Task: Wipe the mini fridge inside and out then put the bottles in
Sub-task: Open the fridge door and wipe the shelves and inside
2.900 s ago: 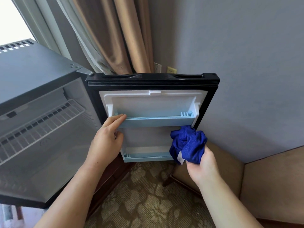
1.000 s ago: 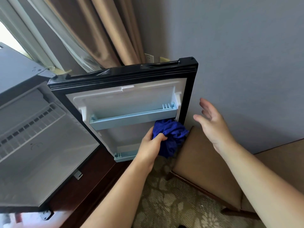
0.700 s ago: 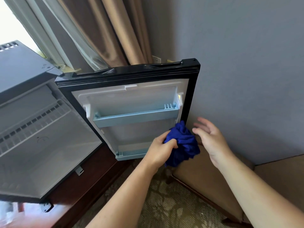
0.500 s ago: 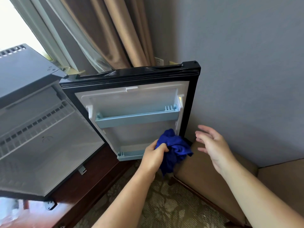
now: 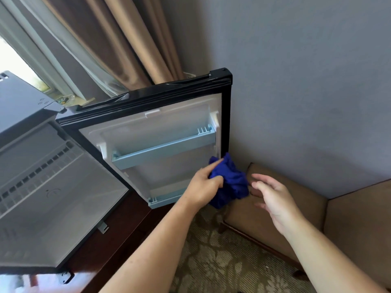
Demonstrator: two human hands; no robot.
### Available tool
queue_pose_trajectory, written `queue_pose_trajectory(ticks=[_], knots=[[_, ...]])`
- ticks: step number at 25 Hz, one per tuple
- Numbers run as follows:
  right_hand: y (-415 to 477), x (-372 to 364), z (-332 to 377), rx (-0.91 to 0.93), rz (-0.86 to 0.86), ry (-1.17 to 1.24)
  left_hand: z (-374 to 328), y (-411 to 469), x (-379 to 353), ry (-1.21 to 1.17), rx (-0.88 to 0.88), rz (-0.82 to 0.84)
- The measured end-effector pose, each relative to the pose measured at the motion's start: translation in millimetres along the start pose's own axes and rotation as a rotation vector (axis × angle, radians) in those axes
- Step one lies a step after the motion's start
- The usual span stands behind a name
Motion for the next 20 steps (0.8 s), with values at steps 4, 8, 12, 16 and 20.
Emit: queue_pose_trajectory(ticks=[4, 8, 12, 16, 20], knots=[[-7.7, 0.7, -1.1, -0.022, 0.031, 0.035, 24.8, -21.4, -20.8, -0.087, 0.051, 0.106], [-24.0, -19.5, -8.5, -0.093, 0.193, -0.089, 60.8, -47.4, 10.9, -0.18, 0.127, -0.008], [-41.3, -70.5, -18.8, -0.112, 0.391, -0.183, 79.3, -67.9, 59.2, -0.189, 0.209, -0.235], [-60.9, -135.4, -14.3, -0.023, 0.503, -0.272, 90.3, -92.1, 113.3, -0.182, 0.175, -0.374], [-84.2, -199.6, 2.9, 0.167, 0.532, -0.244, 91.1, -121.6, 169.4, -0.164, 0.09, -0.475]])
Point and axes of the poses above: each hand's wrist, its own y-axis towards the middle knuckle, its own x-axis out of the back of the hand, z = x × y, the point moved 3 cm from there along y, towards the middle knuckle, and after that the axes turned 1 degree about z, right-handed, at the moved point
